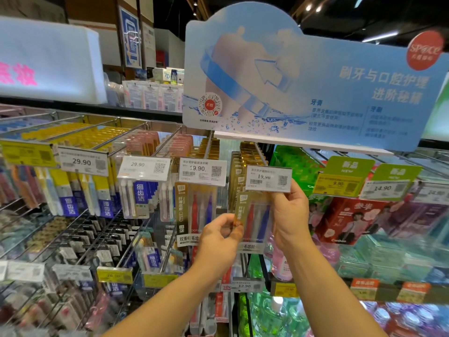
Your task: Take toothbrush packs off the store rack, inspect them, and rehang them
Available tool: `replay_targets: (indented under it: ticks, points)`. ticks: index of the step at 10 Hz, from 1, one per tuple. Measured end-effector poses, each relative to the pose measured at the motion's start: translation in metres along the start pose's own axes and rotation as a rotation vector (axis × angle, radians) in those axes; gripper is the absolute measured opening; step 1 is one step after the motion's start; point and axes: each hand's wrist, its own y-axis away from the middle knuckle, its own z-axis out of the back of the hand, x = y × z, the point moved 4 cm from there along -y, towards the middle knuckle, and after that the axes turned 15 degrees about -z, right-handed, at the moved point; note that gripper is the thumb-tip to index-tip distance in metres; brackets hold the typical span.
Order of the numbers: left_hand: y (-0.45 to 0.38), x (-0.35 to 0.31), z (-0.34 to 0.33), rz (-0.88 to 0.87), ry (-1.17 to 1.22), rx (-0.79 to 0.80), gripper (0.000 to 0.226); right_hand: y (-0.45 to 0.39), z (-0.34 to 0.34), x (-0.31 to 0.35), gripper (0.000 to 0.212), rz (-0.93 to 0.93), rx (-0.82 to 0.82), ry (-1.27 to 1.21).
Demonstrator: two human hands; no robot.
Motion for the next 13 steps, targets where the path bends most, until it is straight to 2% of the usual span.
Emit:
replay_targets:
  ticks: [2,4,7,9,10,12,13]
  points:
    - [-0.003,0.001,0.001,-0.021,-0.004,-0.032,0.017,-0.007,-0.004,0.002,0.048,0.001,-0.013,0.019]
    - [-0.005,0.007,0.002,0.014,-0.025,-0.035,0.019,-0.01,-0.002,-0.005,0.037,-0.022,-0.091,0.021]
    - [-0.009,0.009,0.001,0.057,-0.006,-0.096,0.026,-0.016,-0.011,-0.014,0.029,-0.018,-0.312,0.083]
    - [0.002,0.01,0.007,0.135,0.026,-0.067,0.037,-0.005,-0.004,-0.011,0.022,-0.081,-0.37,0.033]
    - [0.01,0.015,0.015,0.189,0.011,-0.036,0.037,-0.001,0.003,-0.024,0.018,-0.157,-0.392,0.085]
    - [0.026,0.027,0.037,0.182,0.007,-0.06,0.007,0.026,0.015,-0.051,0.005,-0.269,-0.371,0.169]
    - [0.035,0.03,0.054,0.158,-0.004,-0.043,0.007,0.044,0.016,-0.062,0.011,-0.309,-0.423,0.207]
